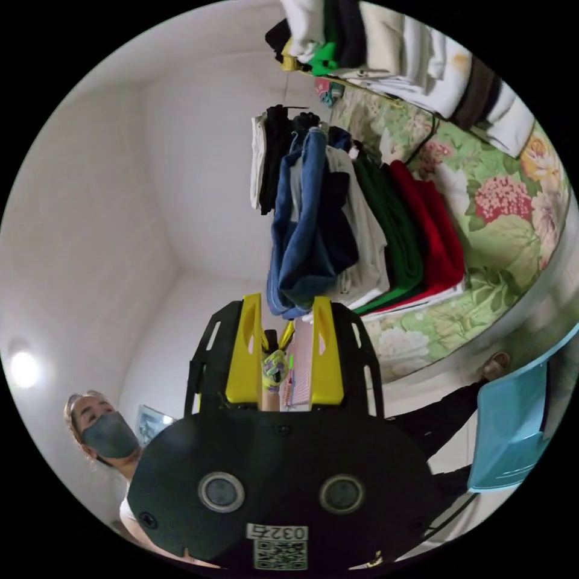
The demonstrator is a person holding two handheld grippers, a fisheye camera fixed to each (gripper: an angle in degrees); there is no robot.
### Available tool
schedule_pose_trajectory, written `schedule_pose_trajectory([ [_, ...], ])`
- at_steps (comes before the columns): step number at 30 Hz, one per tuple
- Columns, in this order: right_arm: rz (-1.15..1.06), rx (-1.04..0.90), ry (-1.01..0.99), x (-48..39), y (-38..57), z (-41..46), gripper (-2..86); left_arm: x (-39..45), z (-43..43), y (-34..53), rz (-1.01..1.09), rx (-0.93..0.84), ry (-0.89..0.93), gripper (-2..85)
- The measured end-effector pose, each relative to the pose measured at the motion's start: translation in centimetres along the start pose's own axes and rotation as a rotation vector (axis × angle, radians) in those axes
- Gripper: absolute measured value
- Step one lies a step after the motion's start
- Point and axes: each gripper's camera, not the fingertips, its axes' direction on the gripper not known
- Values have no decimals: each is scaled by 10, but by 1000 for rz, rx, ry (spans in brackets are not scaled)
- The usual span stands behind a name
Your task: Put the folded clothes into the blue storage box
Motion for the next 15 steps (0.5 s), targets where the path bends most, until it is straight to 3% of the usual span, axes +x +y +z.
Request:
schedule_pose_trajectory([
  [4, 11, -51, 50, -10, -15, 20, 117, -5, -19, -6, -22, 0, -8, 139],
  [7, 36, -80, 112, -17, -25, 35, 80, -8, -29, -8, -35, -3, 85, 138],
  [12, -117, -148, 281, -56, -43, 53, 50, -11, -55, -14, -55, 27, 66, 138],
  [15, -147, -126, 221, -73, -52, 58, 48, -15, -76, -16, -80, 64, 47, 134],
])
